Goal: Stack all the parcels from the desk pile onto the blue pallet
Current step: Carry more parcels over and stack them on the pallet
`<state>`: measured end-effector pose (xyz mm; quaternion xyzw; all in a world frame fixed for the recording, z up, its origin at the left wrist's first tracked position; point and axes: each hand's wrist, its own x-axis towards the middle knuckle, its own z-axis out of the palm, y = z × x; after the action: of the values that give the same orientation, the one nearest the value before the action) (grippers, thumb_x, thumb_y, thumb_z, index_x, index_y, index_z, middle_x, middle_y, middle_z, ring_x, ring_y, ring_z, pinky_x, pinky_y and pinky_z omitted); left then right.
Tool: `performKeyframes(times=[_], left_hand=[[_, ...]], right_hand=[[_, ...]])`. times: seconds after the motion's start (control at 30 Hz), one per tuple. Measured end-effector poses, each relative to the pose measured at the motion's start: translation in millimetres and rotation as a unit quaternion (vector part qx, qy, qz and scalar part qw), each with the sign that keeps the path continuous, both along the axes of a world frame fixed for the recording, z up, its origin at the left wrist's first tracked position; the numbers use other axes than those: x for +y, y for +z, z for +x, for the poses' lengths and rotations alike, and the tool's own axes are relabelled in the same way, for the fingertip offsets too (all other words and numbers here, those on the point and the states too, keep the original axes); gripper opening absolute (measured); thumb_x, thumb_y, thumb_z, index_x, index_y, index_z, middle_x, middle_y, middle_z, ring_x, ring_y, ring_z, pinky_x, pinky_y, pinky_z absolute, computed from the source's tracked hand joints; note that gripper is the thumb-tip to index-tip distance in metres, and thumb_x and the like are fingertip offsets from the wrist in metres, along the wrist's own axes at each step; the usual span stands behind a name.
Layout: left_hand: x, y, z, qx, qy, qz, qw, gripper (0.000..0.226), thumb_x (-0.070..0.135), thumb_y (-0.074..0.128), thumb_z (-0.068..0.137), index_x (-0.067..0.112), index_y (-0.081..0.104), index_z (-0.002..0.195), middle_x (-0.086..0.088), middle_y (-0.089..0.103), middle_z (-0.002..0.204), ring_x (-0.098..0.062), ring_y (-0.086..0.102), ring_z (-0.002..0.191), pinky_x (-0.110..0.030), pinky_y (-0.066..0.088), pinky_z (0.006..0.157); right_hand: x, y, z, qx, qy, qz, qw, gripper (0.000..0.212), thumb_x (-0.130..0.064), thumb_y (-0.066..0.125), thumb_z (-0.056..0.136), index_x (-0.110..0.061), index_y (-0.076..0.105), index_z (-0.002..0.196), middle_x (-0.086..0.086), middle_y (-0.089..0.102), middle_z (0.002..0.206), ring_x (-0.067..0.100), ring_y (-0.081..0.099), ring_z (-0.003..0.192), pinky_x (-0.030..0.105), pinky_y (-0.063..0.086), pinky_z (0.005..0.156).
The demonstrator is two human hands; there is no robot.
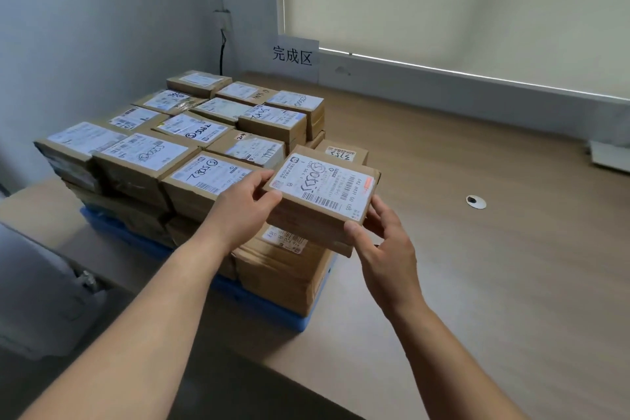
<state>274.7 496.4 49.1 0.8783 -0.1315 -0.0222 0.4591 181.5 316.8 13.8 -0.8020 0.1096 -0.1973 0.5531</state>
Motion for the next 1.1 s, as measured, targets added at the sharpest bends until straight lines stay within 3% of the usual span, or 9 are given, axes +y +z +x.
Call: performKeyframes(times=[0.07, 0.13, 0.27, 0.4, 0.53, 0.67, 0.97, 1.1], left_hand=[[-9.1, -0.6, 10.8, 0.001, -0.016, -0.004, 1.000, 0.034, 0.029, 0.049, 0.096, 0.030, 0.049, 0.130, 0.009, 0.059, 0.117, -0.011, 0.055, 0.108, -0.035, 0.051, 0.089], [-21.5, 0.1, 22.0, -0.004, -0.029, 0.005, 1.000, 0.033, 0.029, 0.049, 0.096, 0.028, 0.049, 0.129, 0.008, 0.059, 0.116, -0.012, 0.056, 0.106, -0.036, 0.051, 0.087], [-47.6, 7.6, 50.0, -0.034, -0.044, 0.030, 0.998, 0.033, 0.025, 0.051, 0.095, 0.024, 0.051, 0.128, 0.008, 0.060, 0.111, -0.011, 0.056, 0.102, -0.020, 0.045, 0.073], [-74.8, 22.6, 85.3, -0.054, -0.075, 0.102, 0.991, 0.034, 0.026, 0.051, 0.095, 0.020, 0.053, 0.128, 0.006, 0.057, 0.115, -0.012, 0.053, 0.105, -0.026, 0.045, 0.079], [-99.2, 32.8, 133.5, -0.085, -0.105, 0.184, 0.974, 0.023, 0.030, 0.049, 0.094, 0.016, 0.062, 0.108, 0.001, 0.063, 0.103, -0.020, 0.058, 0.094, -0.035, 0.047, 0.073], [-114.7, 34.3, 178.0, -0.087, -0.123, 0.208, 0.966, 0.033, 0.025, 0.051, 0.094, 0.025, 0.053, 0.126, 0.004, 0.060, 0.117, -0.016, 0.054, 0.105, -0.035, 0.046, 0.086], [-123.5, 18.5, 264.0, -0.155, -0.149, 0.330, 0.919, 0.035, 0.027, 0.052, 0.092, 0.023, 0.053, 0.126, -0.007, 0.059, 0.121, -0.027, 0.051, 0.112, -0.038, 0.044, 0.092], [-118.7, 5.1, 287.3, -0.225, -0.186, 0.408, 0.865, 0.032, 0.033, 0.047, 0.095, 0.024, 0.055, 0.125, -0.004, 0.055, 0.121, -0.025, 0.045, 0.114, -0.037, 0.037, 0.094]], right_hand=[[-7.6, 2.3, 7.3, -0.005, -0.010, -0.009, 1.000, 0.052, -0.022, 0.059, 0.092, -0.027, 0.040, 0.140, -0.009, 0.053, 0.133, 0.006, 0.049, 0.120, 0.002, 0.040, 0.079], [-18.2, 3.1, 17.3, -0.009, -0.015, -0.016, 1.000, 0.053, -0.023, 0.058, 0.092, -0.028, 0.038, 0.141, -0.008, 0.053, 0.134, 0.007, 0.049, 0.121, 0.014, 0.043, 0.088], [-47.8, 0.6, 47.7, -0.014, -0.025, -0.015, 0.999, 0.058, -0.022, 0.060, 0.091, -0.026, 0.036, 0.144, -0.006, 0.051, 0.137, 0.009, 0.048, 0.123, 0.024, 0.042, 0.096], [-73.8, 0.0, 83.6, -0.014, -0.032, 0.001, 0.999, 0.058, -0.033, 0.059, 0.087, -0.027, 0.040, 0.142, -0.007, 0.054, 0.134, 0.010, 0.049, 0.122, 0.040, 0.044, 0.102], [-97.7, 7.3, 123.9, -0.027, -0.035, 0.031, 0.999, 0.055, -0.036, 0.056, 0.083, -0.029, 0.046, 0.136, -0.008, 0.059, 0.127, 0.011, 0.055, 0.117, 0.037, 0.048, 0.097], [-109.9, 14.2, 161.0, -0.020, -0.056, 0.025, 0.998, 0.058, -0.036, 0.055, 0.079, -0.030, 0.047, 0.136, -0.007, 0.061, 0.125, 0.011, 0.055, 0.115, 0.039, 0.047, 0.098], [-108.3, 0.1, 229.7, 0.022, -0.101, 0.043, 0.994, 0.049, -0.020, 0.057, 0.090, -0.024, 0.046, 0.138, -0.005, 0.060, 0.126, 0.009, 0.056, 0.113, 0.037, 0.048, 0.098], [-101.8, -11.0, 251.4, 0.051, -0.101, 0.050, 0.992, 0.051, -0.017, 0.057, 0.090, -0.023, 0.045, 0.139, -0.007, 0.060, 0.125, 0.007, 0.055, 0.113, 0.034, 0.046, 0.100]])
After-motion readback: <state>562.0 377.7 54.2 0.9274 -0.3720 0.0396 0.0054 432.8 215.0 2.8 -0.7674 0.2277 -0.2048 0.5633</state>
